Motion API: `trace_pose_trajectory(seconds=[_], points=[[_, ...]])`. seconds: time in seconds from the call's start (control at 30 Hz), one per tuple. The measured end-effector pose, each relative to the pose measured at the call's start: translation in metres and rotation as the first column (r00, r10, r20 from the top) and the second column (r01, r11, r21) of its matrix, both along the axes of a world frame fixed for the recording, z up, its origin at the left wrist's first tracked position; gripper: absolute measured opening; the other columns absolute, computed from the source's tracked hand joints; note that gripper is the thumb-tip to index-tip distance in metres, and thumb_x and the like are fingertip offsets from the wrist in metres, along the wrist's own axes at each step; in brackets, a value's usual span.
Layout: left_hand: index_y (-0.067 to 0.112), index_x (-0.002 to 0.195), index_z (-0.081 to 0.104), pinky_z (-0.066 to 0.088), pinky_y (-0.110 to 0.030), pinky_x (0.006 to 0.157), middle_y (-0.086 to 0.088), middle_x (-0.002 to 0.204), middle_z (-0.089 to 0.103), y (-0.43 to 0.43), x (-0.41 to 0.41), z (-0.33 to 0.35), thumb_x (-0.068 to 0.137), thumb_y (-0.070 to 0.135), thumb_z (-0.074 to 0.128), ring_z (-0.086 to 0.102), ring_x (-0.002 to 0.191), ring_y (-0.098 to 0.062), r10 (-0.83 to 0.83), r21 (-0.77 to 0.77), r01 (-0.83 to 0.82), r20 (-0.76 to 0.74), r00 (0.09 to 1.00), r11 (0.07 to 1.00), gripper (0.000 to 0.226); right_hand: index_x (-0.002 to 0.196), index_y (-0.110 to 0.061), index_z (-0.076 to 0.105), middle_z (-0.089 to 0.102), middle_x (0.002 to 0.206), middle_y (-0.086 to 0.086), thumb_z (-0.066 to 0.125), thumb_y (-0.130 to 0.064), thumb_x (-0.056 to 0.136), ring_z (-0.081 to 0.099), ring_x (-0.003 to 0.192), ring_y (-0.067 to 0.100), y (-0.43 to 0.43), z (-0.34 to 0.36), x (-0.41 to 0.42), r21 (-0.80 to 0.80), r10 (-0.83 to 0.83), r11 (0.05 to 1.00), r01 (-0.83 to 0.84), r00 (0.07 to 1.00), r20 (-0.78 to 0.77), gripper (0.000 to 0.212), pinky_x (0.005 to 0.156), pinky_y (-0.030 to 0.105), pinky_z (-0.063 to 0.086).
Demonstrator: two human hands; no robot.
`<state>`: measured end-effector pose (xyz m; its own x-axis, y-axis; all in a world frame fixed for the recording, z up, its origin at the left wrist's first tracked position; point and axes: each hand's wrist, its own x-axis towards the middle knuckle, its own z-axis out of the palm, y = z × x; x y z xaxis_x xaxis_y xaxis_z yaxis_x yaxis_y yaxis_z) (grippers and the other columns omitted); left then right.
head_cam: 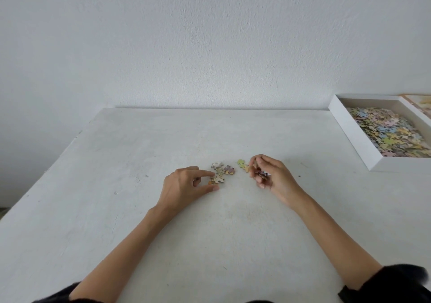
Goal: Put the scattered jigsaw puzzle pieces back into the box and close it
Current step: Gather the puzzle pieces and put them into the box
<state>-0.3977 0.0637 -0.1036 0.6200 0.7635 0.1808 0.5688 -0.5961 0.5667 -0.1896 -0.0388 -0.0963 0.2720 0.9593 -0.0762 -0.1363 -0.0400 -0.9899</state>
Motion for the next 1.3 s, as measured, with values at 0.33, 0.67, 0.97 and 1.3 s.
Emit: trace_pose_trajectory(seconds=[0.33, 0.67, 0.97, 1.3], points=[[0.037, 0.070, 0.044, 0.029, -0.017, 0.052, 0.011, 0.055, 0.047, 0.008, 0.000, 0.001, 0.073, 0.038, 0.073, 0.044, 0.055, -0.002, -0.053, -0.098, 0.049, -0.034, 0.998, 0.994, 0.029, 0.038, -0.020, 0.031, 0.038, 0.036, -0.002, 0.040, -0.018, 0.090, 0.033, 0.036, 0.010, 0.013, 0.003, -0.001, -0.023, -0.145, 0.989, 0.144, 0.952, -0.270, 0.053, 0.035, 0.018, 0.028], [0.020, 0.083, 0.035, 0.026, -0.020, 0.051, 0.000, 0.061, 0.041, 0.008, -0.008, 0.007, 0.093, 0.016, 0.046, 0.028, 0.051, -0.012, -0.206, -0.095, 0.217, 0.115, 0.972, 0.972, 0.016, 0.094, -0.016, 0.067, 0.050, 0.053, -0.001, 0.045, -0.009, 0.094, 0.032, 0.041, 0.005, 0.009, -0.005, 0.001, 0.066, -0.083, 0.996, 0.066, 0.949, 0.304, 0.024, 0.041, 0.014, 0.024], [0.015, 0.067, 0.053, 0.024, -0.023, 0.051, -0.003, 0.057, 0.040, 0.003, -0.002, 0.009, 0.077, 0.012, 0.035, 0.031, 0.052, -0.010, -0.165, -0.199, 0.228, 0.290, 0.943, 0.953, 0.020, 0.099, -0.023, 0.070, 0.037, 0.047, -0.006, 0.075, -0.034, 0.071, 0.037, 0.045, 0.009, 0.005, -0.014, 0.014, 0.048, -0.128, 0.987, 0.154, 0.564, 0.816, 0.030, 0.050, 0.015, 0.029], [0.006, 0.057, 0.051, 0.029, -0.013, 0.051, 0.006, 0.054, 0.048, 0.002, 0.007, 0.004, 0.093, 0.023, 0.052, 0.039, 0.049, -0.005, -0.019, -0.161, 0.069, 0.291, 0.956, 0.984, 0.039, 0.075, -0.018, 0.041, 0.040, 0.054, -0.004, 0.056, -0.016, 0.088, 0.033, 0.050, 0.010, 0.003, -0.010, 0.016, 0.074, -0.131, 0.991, 0.113, 0.677, 0.724, 0.020, 0.053, 0.025, 0.029]])
